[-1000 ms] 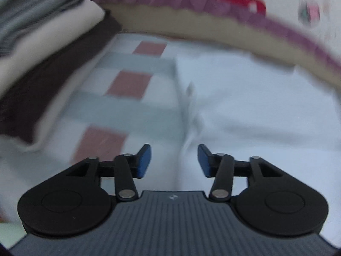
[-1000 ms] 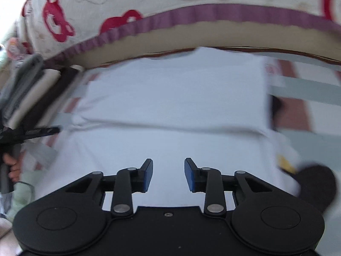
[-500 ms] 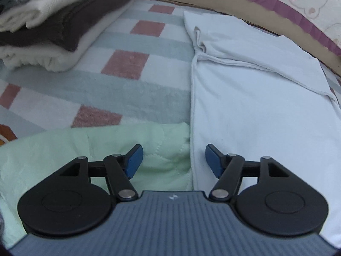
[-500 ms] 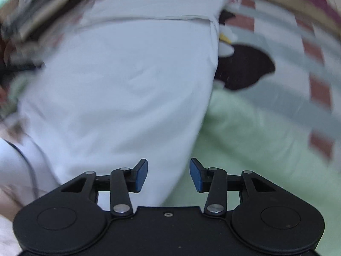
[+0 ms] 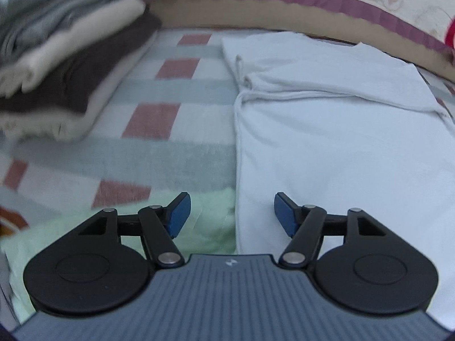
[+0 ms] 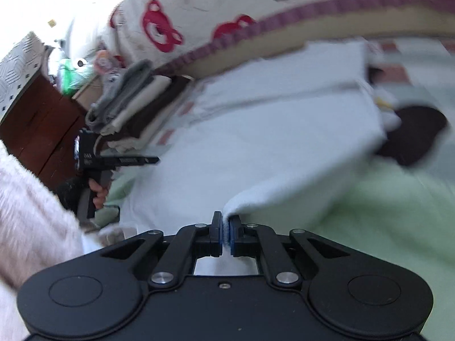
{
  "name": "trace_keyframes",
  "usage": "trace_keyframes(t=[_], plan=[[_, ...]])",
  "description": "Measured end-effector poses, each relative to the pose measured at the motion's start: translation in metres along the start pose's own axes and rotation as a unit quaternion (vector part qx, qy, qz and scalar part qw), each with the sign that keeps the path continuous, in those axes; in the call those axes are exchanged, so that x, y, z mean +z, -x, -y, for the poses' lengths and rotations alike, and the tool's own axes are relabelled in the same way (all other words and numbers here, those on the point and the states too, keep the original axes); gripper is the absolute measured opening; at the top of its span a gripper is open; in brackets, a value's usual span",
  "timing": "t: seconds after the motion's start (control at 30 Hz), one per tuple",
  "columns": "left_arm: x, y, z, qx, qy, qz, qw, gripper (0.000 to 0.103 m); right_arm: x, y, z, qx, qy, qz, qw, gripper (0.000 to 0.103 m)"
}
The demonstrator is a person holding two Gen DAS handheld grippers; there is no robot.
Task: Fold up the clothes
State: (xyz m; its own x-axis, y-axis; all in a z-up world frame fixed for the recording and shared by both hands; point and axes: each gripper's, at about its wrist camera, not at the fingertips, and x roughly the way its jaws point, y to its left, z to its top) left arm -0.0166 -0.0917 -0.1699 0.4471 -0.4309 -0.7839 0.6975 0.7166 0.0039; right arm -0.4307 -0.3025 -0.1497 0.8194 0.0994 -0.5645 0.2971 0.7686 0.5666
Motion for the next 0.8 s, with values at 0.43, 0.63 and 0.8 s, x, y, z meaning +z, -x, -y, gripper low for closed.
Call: trace_keyframes(t=[0.43,0.63,0.8], plan=[[0.005,0.014,-0.026,0.006,0.047,0.043,0.998,0.069,0.126,-0.081,-0.063,0.023,0.159,0.085,0.983,0.006],[0.011,0.031,-0.024,-0.084,0.083,0.096,0.9884,0.07,0.159,-0.091,-0.037,-0.066,0.132,0.148,0.978,0.006],[0.015,0.038,-0.009,-0.166,0.071,0.105,0.9778,0.071,0.181,-0.107,-0.008,-0.146,0.113,0.161,0.969,0.006]])
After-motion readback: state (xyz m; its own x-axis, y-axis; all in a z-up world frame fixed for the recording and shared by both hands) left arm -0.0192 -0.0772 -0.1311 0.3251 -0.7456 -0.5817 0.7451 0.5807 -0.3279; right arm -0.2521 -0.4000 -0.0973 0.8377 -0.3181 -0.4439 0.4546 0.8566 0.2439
